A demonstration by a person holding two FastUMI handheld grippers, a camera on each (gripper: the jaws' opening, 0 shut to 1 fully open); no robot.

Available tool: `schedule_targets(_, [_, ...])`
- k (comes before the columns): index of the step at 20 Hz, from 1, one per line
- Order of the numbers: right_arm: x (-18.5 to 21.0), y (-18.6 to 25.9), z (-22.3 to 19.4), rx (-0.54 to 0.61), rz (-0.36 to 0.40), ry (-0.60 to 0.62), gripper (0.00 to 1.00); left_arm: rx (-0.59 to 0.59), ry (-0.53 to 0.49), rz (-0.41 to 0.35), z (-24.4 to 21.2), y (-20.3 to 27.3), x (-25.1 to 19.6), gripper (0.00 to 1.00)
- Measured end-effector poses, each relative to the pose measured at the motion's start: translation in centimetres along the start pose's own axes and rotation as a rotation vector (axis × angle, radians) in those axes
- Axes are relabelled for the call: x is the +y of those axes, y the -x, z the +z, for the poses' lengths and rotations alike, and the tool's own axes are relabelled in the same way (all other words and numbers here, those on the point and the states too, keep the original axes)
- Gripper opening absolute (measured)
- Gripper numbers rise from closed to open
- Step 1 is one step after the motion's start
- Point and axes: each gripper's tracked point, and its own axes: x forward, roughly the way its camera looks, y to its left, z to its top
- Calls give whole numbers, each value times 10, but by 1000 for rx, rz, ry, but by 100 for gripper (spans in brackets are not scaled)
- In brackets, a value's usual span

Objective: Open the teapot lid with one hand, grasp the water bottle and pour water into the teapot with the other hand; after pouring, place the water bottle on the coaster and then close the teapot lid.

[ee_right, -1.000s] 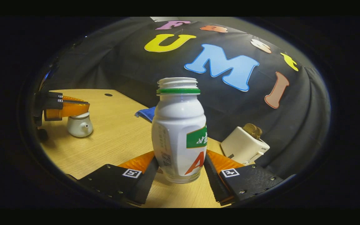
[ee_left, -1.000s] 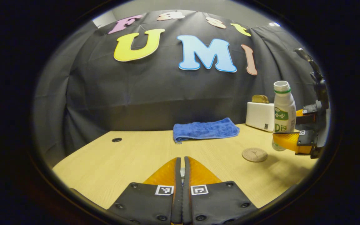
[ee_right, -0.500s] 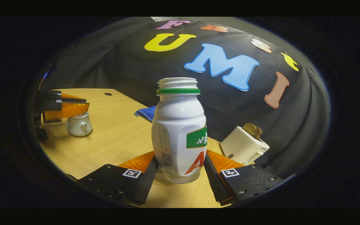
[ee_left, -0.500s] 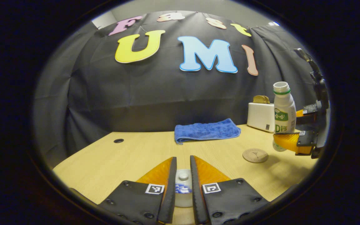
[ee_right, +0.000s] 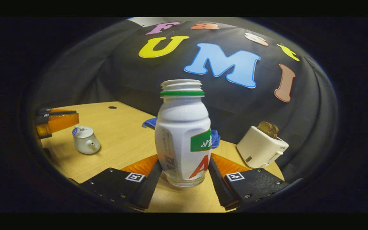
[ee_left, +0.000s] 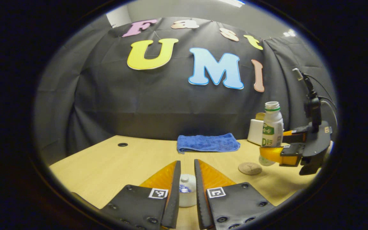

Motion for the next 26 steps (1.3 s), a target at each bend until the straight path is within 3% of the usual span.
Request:
schedule_targets(3, [0, -15, 0, 9, 29, -92, 77, -5, 3, -11, 4, 11, -2, 33])
schedule_targets(4, [2, -22, -2, 17, 43, -124, 78, -8, 4, -12, 7, 14, -2, 27])
schedule_targets(10, [-3, -50, -13, 49, 24, -195, 77, -15, 28, -7, 8, 19, 2, 29])
schedule_targets(19, [2, -61, -35, 93, 56, -325, 78, 0, 63, -1, -1, 19, 9, 27])
schedule_targets(23, [1, -58, -35, 87, 54, -318, 77, 3, 84, -2, -3, 20, 10, 29])
schedule_targets(26, [3, -57, -34, 77, 66, -323, 83, 8, 93, -8, -4, 19, 7, 29])
